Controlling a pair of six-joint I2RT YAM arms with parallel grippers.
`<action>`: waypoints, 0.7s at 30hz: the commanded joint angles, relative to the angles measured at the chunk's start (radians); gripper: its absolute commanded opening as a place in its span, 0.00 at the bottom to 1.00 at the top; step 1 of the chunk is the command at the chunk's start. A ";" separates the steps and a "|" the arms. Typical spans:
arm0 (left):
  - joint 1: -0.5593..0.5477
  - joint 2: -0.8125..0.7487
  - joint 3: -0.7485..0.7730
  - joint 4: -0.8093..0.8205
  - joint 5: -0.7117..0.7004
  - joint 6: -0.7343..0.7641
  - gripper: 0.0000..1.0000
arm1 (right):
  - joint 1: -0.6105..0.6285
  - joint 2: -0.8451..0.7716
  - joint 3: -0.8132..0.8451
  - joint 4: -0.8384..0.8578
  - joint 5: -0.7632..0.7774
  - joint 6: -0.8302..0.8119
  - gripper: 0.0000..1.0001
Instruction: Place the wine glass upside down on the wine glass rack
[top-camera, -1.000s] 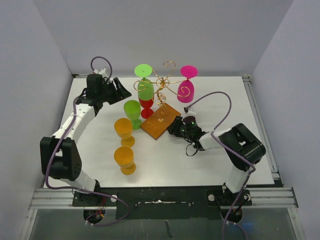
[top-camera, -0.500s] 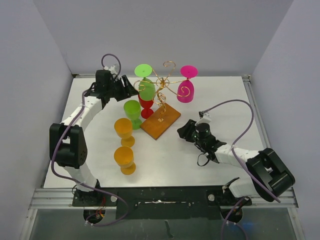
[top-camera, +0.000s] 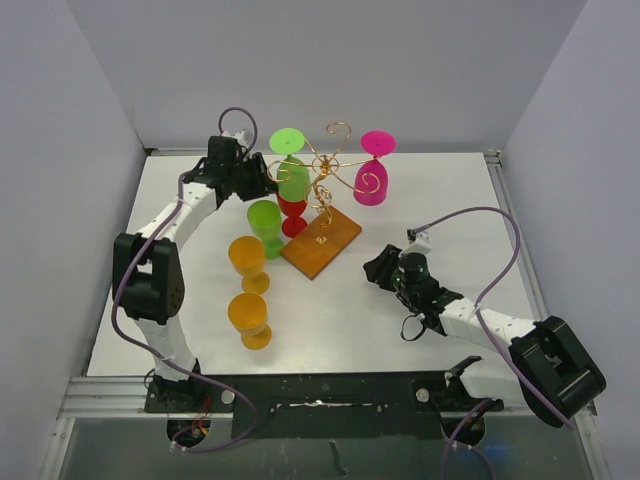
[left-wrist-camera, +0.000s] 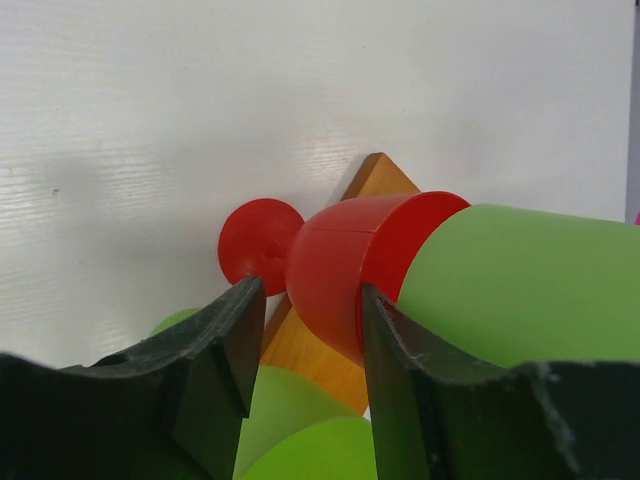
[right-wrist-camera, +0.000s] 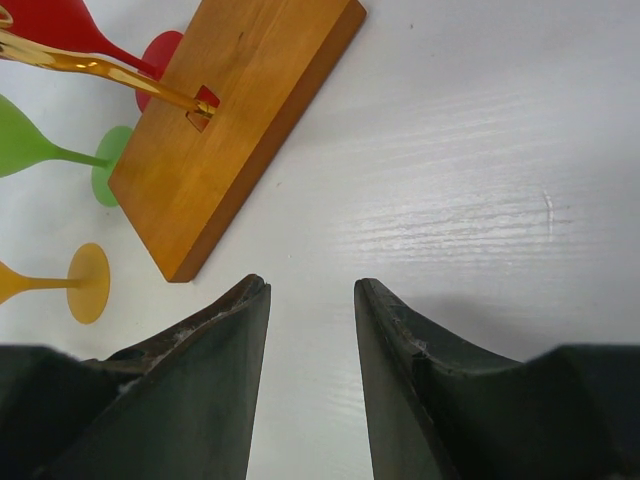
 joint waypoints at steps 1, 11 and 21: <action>-0.004 0.007 0.079 -0.052 -0.081 0.046 0.38 | -0.007 -0.031 -0.011 0.011 0.034 0.013 0.40; -0.005 0.043 0.171 -0.147 -0.237 0.095 0.28 | -0.007 -0.085 -0.024 -0.017 0.066 0.017 0.40; -0.013 0.097 0.247 -0.192 -0.300 0.131 0.00 | -0.008 -0.152 -0.055 -0.056 0.108 0.029 0.40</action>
